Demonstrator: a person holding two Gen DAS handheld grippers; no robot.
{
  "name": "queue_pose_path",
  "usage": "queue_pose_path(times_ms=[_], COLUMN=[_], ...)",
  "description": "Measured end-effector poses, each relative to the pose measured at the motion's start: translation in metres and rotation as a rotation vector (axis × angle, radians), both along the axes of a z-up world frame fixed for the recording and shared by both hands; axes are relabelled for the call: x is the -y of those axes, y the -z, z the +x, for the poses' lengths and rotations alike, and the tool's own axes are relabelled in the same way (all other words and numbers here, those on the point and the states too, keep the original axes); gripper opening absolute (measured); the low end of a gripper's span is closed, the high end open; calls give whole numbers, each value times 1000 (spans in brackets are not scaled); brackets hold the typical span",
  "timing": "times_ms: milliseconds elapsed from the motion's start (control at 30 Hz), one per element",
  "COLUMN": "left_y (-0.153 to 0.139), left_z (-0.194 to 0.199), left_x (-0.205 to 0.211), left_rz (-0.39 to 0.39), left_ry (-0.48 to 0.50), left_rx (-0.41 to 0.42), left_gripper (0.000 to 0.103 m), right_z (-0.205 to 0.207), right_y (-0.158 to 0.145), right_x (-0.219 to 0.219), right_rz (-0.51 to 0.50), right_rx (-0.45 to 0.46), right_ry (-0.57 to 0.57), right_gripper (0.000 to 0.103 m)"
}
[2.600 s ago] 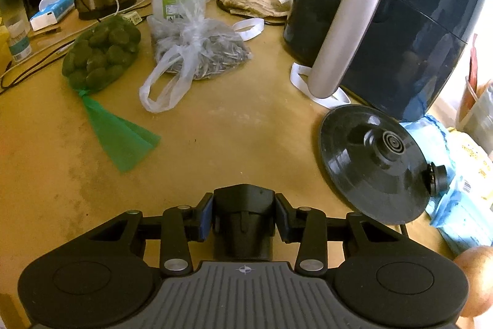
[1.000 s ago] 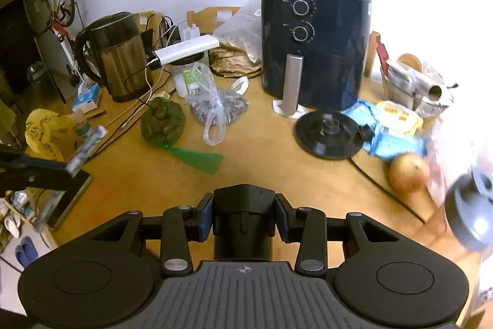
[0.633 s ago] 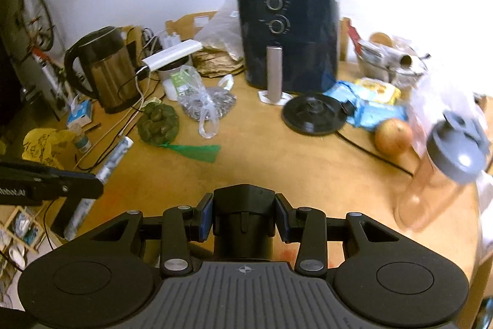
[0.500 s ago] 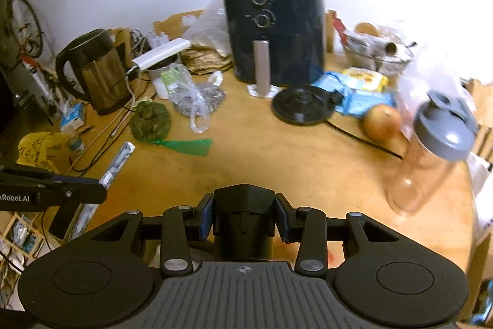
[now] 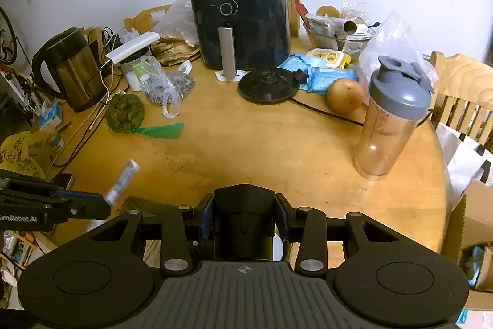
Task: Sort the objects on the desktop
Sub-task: 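Release the marble strip into the box with left while right drops the black tube in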
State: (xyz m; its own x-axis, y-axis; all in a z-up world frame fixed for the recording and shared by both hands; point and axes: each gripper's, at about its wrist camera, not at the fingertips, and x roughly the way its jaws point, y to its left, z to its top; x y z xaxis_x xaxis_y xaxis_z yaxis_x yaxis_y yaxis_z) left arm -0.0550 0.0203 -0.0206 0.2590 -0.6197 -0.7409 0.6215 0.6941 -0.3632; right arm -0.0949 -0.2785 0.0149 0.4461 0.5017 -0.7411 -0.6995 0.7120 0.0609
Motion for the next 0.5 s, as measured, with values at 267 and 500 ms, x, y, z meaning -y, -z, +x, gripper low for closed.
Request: queue_pose_path(times_ms=[267, 500], left_y=[-8, -11], left_z=[-6, -14], left_x=[-3, -13], left_rz=[71, 138], left_ry=[-94, -217], left_rx=[74, 123], left_gripper=[82, 100], right_z=[-4, -11], right_y=[4, 4], right_x=[1, 2], right_rz=[2, 26], right_rx=[-23, -44], right_ry=[-53, -111], right_gripper=[43, 44])
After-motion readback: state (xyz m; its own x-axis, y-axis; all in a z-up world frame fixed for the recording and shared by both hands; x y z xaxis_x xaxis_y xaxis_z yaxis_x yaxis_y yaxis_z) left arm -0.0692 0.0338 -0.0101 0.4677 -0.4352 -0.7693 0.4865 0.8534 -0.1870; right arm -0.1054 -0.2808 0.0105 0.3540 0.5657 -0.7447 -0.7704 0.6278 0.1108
